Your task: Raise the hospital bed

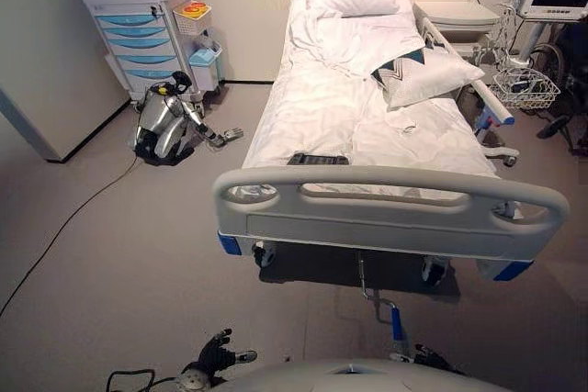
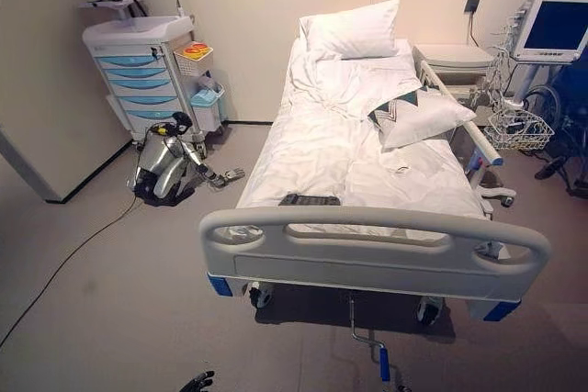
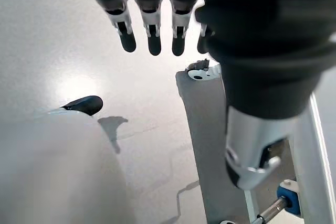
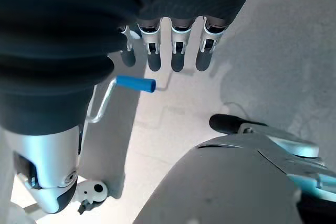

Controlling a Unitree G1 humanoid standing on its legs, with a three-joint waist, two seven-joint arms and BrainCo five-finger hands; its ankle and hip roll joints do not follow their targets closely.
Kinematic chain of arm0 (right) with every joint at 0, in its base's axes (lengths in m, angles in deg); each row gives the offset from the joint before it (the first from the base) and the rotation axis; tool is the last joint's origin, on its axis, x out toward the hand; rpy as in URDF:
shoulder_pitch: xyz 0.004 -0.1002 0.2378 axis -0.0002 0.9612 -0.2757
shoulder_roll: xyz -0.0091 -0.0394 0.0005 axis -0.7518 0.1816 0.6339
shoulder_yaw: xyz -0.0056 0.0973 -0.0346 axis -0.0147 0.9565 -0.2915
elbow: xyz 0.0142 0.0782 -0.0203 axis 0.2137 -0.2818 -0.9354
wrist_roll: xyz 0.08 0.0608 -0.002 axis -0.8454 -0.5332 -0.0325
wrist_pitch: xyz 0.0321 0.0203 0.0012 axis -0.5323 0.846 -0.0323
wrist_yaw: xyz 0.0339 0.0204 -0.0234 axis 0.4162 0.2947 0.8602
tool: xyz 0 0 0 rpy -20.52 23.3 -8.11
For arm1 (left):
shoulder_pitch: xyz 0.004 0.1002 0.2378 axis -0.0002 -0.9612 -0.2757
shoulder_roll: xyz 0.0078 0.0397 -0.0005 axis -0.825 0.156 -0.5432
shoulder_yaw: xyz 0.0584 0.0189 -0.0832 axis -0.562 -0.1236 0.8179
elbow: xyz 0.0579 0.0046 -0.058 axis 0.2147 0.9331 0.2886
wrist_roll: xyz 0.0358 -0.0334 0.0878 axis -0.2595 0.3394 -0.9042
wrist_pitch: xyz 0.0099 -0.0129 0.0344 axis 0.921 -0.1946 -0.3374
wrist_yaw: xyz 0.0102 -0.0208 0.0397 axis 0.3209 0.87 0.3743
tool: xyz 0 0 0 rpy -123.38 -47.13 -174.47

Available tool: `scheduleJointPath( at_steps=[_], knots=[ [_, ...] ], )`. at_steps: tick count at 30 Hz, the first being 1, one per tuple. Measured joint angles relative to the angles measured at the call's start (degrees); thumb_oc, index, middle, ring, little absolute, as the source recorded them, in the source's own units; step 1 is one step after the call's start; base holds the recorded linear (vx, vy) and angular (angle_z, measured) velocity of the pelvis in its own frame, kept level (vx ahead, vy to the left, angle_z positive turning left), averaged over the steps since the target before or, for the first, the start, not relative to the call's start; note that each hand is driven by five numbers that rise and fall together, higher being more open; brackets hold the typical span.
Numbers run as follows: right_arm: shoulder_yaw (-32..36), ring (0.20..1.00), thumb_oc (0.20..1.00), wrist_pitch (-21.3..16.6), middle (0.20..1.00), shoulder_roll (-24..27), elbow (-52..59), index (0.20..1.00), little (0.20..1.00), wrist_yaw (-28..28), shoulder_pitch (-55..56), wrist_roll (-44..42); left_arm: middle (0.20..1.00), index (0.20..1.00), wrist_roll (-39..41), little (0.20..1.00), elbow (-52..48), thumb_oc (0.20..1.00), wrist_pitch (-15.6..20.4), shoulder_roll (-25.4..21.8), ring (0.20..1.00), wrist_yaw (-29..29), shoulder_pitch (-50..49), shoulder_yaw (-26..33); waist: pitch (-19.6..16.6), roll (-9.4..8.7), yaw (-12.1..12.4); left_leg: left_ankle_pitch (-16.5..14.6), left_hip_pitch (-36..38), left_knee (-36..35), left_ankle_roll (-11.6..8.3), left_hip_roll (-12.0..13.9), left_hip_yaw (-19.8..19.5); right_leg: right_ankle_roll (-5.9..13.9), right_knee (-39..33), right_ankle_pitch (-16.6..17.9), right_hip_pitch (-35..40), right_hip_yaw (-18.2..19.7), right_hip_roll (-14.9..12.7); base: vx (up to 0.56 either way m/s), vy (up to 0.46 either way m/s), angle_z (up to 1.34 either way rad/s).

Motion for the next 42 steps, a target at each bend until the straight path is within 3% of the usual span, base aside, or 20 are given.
scheduleJointPath(
  at_steps=[17, 22, 25, 29, 30, 32, 34, 39, 42],
  knots=[
    [1.1, 1.0, 1.0, 0.0, 1.0, -0.1, -0.1, 1.0, 1.0, 0.0, 0.0, -1.7, 1.0, 1.0, 0.8, 1.0, 1.3, 1.0, -0.5, -0.3, 1.0, -0.1, -0.1, 0.0, 0.3, -0.17, -0.1, -0.1, 0.1, 0.0, 0.01, 0.0, 0.0, -0.04, 0.0, -0.1, 0.1, 0.0, 0.0, 0.0, -0.008, 0.0],
    [2.7, 1.0, 1.0, 0.0, 1.0, -0.2, 0.0, 1.0, 1.0, 0.0, -0.1, -5.5, 1.0, 1.0, 2.3, 1.0, 0.4, 1.0, -0.5, -0.3, 1.0, -0.5, -0.1, 0.0, 0.5, 0.28, -0.1, 0.0, 0.0, 0.0, 0.01, 0.0, 0.0, -0.03, 0.0, -0.1, -0.1, 0.1, 0.1, -0.05, -0.01, -0.01],
    [4.6, 1.0, 1.0, -0.8, 1.0, 0.2, 0.3, 1.0, 1.0, -0.3, -2.2, -11.8, 1.0, 1.0, 6.5, 1.0, -7.2, 1.0, -0.2, -0.2, 1.0, -1.5, 0.1, 0.0, 1.8, 1.11, -0.2, 0.4, -2.5, 0.0, 0.28, 0.1, 0.0, -0.06, 0.7, 0.0, -3.0, 0.1, 0.0, -0.19, 0.001, -0.03],
    [5.3, 1.0, 1.0, -1.5, 1.0, 1.7, 2.5, 1.0, 1.0, -1.1, -7.0, -15.3, 1.0, 1.0, 10.1, 1.0, -17.1, 1.0, 1.5, -0.4, 1.0, -2.1, 3.1, -0.4, 6.8, 3.45, -0.2, 2.2, -7.1, 0.6, 0.7, -0.3, -0.1, 0.19, 1.7, 1.8, -7.5, 0.0, -0.3, -0.23, -0.019, 0.01],
    [5.2, 1.0, 1.0, -1.5, 1.0, 2.2, 4.2, 1.0, 1.0, -1.7, -8.4, -16.2, 1.0, 1.0, 11.6, 1.0, -22.3, 1.0, 0.2, -0.9, 1.0, -2.8, 4.1, -0.8, 8.7, 3.89, -0.4, 2.8, -8.8, 1.9, 0.3, -0.4, -0.3, 0.22, 2.4, 1.7, -9.1, -0.1, -0.4, -0.18, -0.039, 0.04],
    [5.9, 1.0, 1.0, -2.3, 1.0, 3.1, 8.9, 1.0, 1.0, -3.6, -12.1, -18.6, 1.0, 1.0, 13.9, 1.0, -38.8, 1.0, 1.2, -4.7, 1.0, -3.1, 5.4, -2.1, 12.9, 5.18, -0.1, 3.7, -14.5, 3.2, 0.47, -0.5, -0.7, 0.06, 4.8, 2.1, -14.8, -0.2, -0.3, -0.21, -0.036, 0.05],
    [6.6, 1.0, 1.0, -2.5, 1.0, 3.9, 10.9, 1.0, 1.0, -5.7, -16.1, -20.2, 1.0, 1.0, 14.0, 1.0, -48.0, 1.0, 1.0, -7.5, 1.0, -3.4, 8.4, -2.5, 16.7, 6.12, -0.1, 5.0, -17.3, 3.3, 0.59, -0.5, -1.3, 0.02, 6.1, 2.6, -18.1, -0.3, -0.2, -0.12, -0.022, 0.05],
    [6.3, 1.0, 1.0, -3.8, 1.0, 4.0, 14.3, 1.0, 1.0, -7.8, -23.4, -21.3, 1.0, 1.0, 14.5, 1.0, -56.0, 1.0, 1.8, -12.1, 1.0, -3.2, 13.7, -3.8, 21.0, 6.35, 0.0, 4.8, -23.4, 4.8, 0.68, -0.3, -1.3, -0.28, 12.8, 0.7, -27.1, 0.3, -0.6, -0.14, -0.007, -0.05],
    [6.4, 1.0, 1.0, -4.4, 1.0, 4.2, 15.5, 1.0, 1.0, -8.6, -29.4, -22.5, 1.0, 1.0, 14.5, 1.0, -62.2, 1.0, 1.8, -15.9, 1.0, -2.5, 19.5, -7.0, 26.9, 5.97, 0.0, 6.3, -28.7, 6.4, 0.64, -1.3, -1.3, -0.99, 21.8, -1.9, -35.5, 0.5, -1.8, -0.07, 0.005, 0.07]
  ],
)
